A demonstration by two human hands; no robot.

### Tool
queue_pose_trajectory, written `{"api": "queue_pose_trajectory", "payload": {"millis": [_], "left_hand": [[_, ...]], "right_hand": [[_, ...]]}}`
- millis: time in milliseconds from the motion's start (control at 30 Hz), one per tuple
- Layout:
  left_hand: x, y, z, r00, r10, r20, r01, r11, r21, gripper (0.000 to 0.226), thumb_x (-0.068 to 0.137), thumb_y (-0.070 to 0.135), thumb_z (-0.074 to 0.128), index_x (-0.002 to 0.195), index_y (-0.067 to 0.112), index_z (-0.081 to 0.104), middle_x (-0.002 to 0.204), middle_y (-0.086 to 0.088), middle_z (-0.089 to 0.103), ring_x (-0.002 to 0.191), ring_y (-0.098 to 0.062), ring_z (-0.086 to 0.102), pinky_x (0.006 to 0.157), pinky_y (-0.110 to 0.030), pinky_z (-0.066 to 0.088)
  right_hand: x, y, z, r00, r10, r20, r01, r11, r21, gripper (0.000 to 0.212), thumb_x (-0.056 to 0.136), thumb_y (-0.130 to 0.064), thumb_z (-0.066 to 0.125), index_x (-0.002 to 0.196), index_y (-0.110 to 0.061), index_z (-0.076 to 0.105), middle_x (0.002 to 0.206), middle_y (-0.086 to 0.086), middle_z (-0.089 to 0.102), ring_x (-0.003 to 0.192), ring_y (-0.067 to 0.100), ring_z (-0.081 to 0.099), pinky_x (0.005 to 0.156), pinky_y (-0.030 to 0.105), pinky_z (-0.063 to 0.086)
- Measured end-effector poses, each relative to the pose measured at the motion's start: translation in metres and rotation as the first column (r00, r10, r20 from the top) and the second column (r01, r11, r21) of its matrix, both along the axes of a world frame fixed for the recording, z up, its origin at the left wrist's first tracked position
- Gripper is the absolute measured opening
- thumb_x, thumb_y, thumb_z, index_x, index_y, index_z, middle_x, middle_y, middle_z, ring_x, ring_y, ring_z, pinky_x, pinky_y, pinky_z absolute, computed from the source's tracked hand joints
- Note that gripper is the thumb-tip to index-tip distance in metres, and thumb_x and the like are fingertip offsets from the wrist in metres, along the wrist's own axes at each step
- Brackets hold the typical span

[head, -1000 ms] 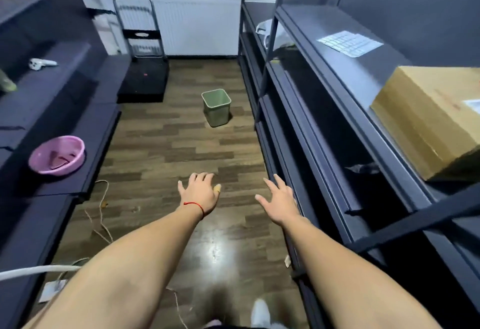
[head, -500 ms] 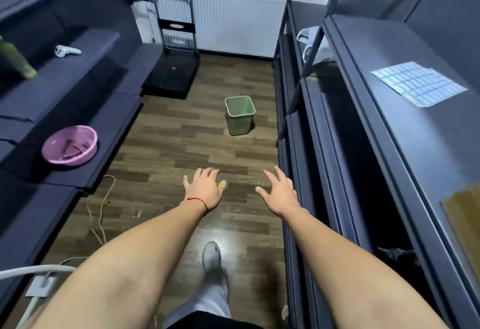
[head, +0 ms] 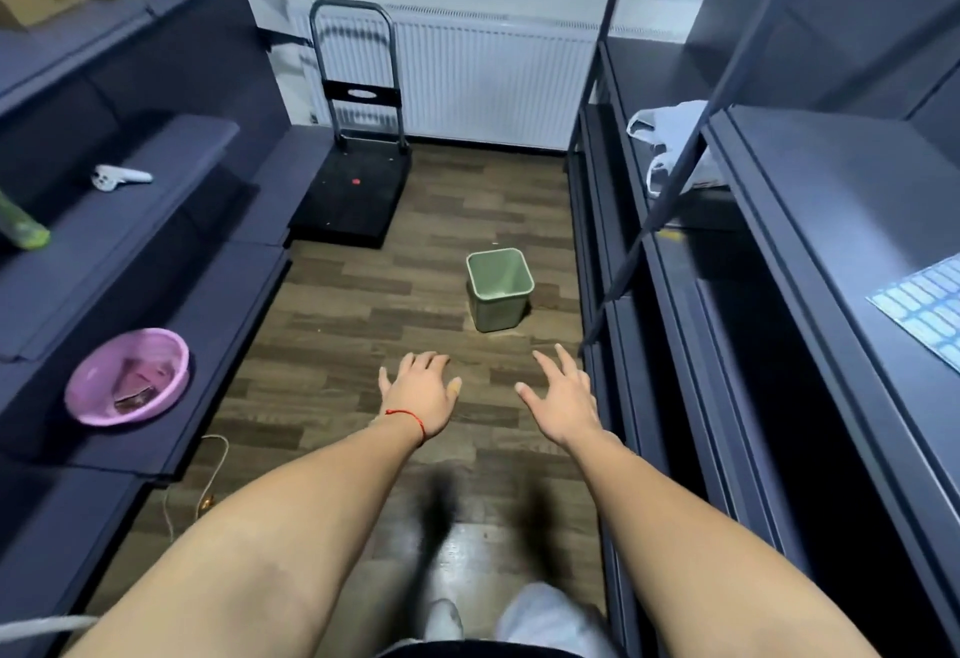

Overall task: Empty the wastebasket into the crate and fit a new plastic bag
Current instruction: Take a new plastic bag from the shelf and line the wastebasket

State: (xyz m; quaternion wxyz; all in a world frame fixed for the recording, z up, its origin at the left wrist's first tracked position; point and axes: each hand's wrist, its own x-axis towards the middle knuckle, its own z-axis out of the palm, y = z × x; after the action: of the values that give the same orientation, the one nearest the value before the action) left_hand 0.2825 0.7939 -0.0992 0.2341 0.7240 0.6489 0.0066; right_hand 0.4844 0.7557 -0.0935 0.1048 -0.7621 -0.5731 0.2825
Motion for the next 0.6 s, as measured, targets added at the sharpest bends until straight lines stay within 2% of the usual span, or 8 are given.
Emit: {"api": "queue_pose_trajectory", "payload": {"millis": [233, 600], "left_hand": [[0.026, 0.107, -0.022, 1.000, -0.013, -0.025, 0.012, 0.999, -0.039, 0.049, 0.097, 0.046, 0.040, 0.143, 0.028, 0.039, 0.153, 0.005, 0.033, 0.145, -0.020, 0.021, 0.116, -0.060, 0.015], [0.084, 0.290, -0.010, 0.998, 0.054, -0.023, -0.054, 0.998, -0.011, 0.046, 0.097, 0.045, 0.042, 0.140, 0.027, 0.043, 0.148, 0.005, 0.039, 0.142, -0.020, 0.025, 0.116, -0.059, 0.017]], "right_hand": [[0.029, 0.104, -0.027, 1.000, 0.009, -0.012, -0.010, 0.998, -0.065, 0.062, 0.092, -0.049, 0.050, 0.148, -0.032, 0.030, 0.162, -0.004, 0.006, 0.143, 0.029, 0.018, 0.112, 0.047, 0.026], [0.088, 0.305, -0.025, 0.998, -0.004, -0.058, 0.002, 0.999, -0.042, 0.062, 0.092, -0.047, 0.052, 0.148, -0.030, 0.032, 0.161, -0.004, 0.010, 0.142, 0.029, 0.020, 0.114, 0.045, 0.025]]}}
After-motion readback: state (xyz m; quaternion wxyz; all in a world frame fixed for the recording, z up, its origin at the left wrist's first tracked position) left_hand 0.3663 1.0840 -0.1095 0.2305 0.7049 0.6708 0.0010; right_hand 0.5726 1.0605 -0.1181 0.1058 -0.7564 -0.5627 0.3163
